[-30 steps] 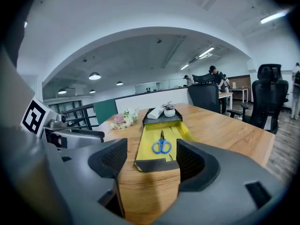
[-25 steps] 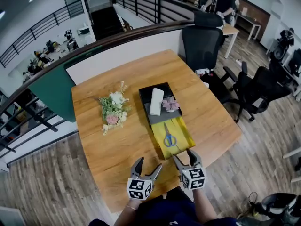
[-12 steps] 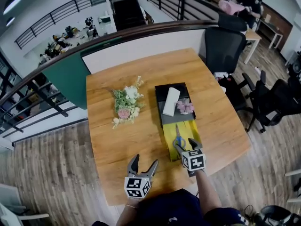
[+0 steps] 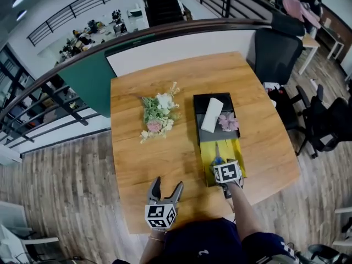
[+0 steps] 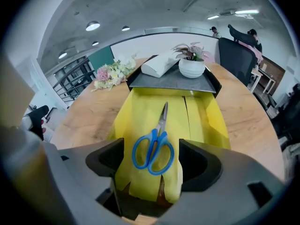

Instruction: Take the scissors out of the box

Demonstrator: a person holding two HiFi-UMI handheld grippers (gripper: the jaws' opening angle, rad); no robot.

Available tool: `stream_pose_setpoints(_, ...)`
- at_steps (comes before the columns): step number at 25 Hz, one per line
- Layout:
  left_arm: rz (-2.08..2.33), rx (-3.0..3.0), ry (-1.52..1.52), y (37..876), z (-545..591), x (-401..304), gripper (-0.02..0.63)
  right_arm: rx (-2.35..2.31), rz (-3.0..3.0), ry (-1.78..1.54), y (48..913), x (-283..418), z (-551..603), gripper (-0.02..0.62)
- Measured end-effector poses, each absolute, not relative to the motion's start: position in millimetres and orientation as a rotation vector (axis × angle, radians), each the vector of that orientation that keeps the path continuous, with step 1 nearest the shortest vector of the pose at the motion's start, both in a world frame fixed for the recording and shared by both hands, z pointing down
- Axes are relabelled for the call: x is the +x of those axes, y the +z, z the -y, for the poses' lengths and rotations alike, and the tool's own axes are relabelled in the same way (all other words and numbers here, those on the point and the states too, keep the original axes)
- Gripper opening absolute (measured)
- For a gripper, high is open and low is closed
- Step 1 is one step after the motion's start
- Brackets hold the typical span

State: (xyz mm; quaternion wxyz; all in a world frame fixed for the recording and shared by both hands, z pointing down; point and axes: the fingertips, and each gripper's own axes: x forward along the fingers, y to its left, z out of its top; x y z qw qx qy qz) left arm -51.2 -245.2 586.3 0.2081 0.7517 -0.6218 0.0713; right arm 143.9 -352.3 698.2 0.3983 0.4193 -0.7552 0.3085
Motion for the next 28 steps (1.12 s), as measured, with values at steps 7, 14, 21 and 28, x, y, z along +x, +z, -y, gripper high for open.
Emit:
stream_pose_setpoints(7, 1.743, 2.064, 0.202, 589, 243, -57, 0.387, 1.099, 1.765, 0.829, 720, 153, 356, 0.417)
stream_pose_setpoints(14, 1.751, 2.055, 0.196, 589, 246, -62, 0.387, 1.117, 1.740, 0.800, 724, 151, 354, 0.402)
stream_pose_setpoints(21, 1.725, 2.073, 0.183, 588, 248, -54, 0.387, 1.161, 1.749, 0.812, 719, 155, 359, 0.319)
stream_pose_setpoints(28, 1.734, 2.069, 0.176, 587, 247, -57, 0.387, 1.196, 1.846, 0.845, 707, 151, 363, 0.318)
